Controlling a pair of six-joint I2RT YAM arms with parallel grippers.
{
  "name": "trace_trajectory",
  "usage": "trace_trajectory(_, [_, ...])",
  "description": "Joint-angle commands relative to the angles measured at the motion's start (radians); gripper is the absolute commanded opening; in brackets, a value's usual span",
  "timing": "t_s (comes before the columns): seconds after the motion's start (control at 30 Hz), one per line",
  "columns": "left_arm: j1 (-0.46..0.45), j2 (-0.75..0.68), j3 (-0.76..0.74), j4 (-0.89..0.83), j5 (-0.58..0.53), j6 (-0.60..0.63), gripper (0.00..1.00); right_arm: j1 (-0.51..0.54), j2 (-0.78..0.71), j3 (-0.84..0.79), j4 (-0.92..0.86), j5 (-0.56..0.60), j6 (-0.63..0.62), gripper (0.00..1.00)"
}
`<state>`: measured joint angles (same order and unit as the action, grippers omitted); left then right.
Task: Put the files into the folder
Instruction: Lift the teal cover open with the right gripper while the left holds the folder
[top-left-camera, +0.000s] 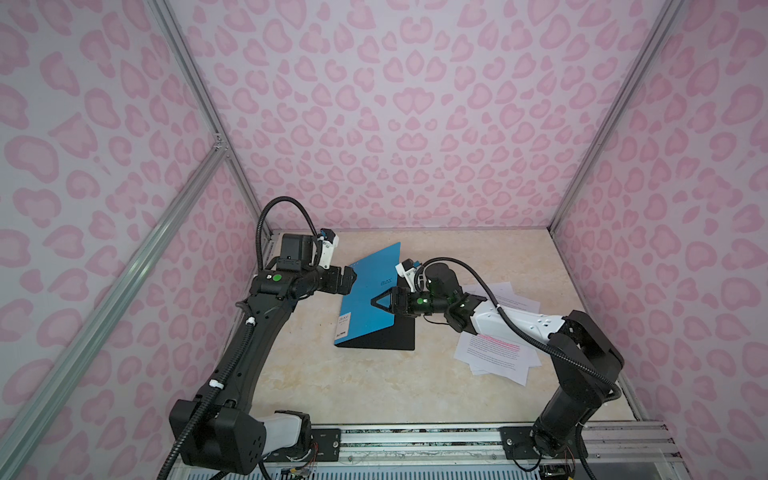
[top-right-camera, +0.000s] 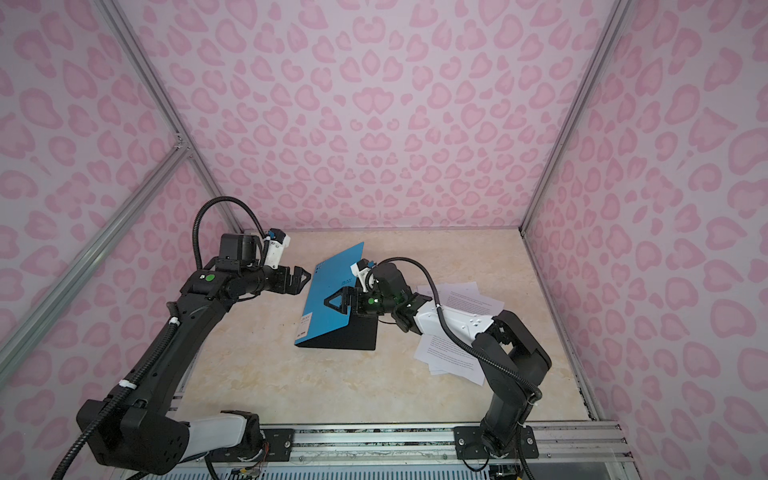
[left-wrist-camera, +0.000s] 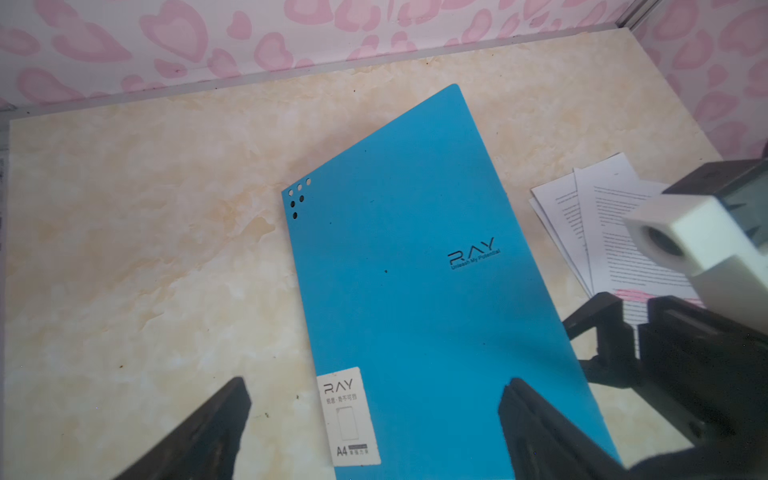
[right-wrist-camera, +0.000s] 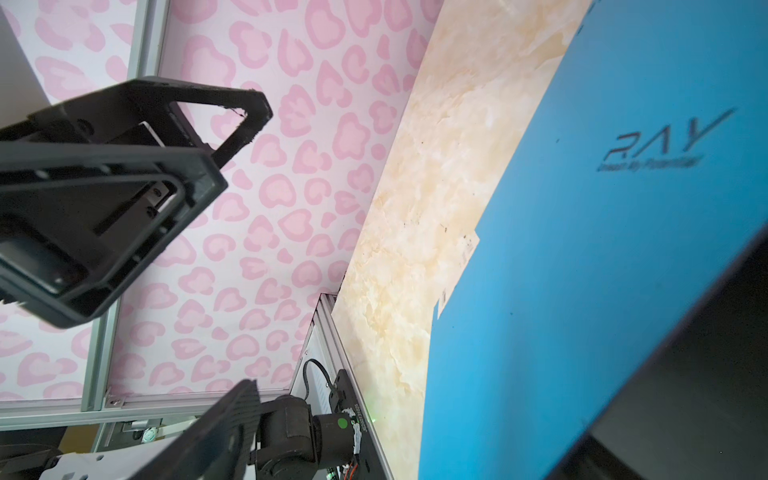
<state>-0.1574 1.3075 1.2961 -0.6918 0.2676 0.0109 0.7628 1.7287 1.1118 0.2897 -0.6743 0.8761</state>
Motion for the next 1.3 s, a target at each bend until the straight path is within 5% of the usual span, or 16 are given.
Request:
trace_trajectory(0.0, [0.019, 0.018, 0.036, -0.021, 0.103, -0.067, 0.98, 0.027, 0.023, 0.041, 0.034, 0.030, 0.010, 0.95])
trace_trajectory(0.7, [0.085, 0.213, 0.201, -0.080, 0.239, -0.184, 0.98, 0.143, 0.207, 0.255, 0.259, 0.084, 0.134, 0.95])
trace_trajectory(0.97, [0.087, 0.218, 0.218, -0.122, 0.105, -0.174, 1.00, 0.160, 0.262, 0.313, 0.281, 0.077, 0.160, 0.95])
trace_trajectory(1.27, [0.090, 0.213, 0.204, -0.141, -0.042, -0.140, 0.84, 0.170, 0.311, 0.357, 0.296, 0.041, 0.185, 0.95])
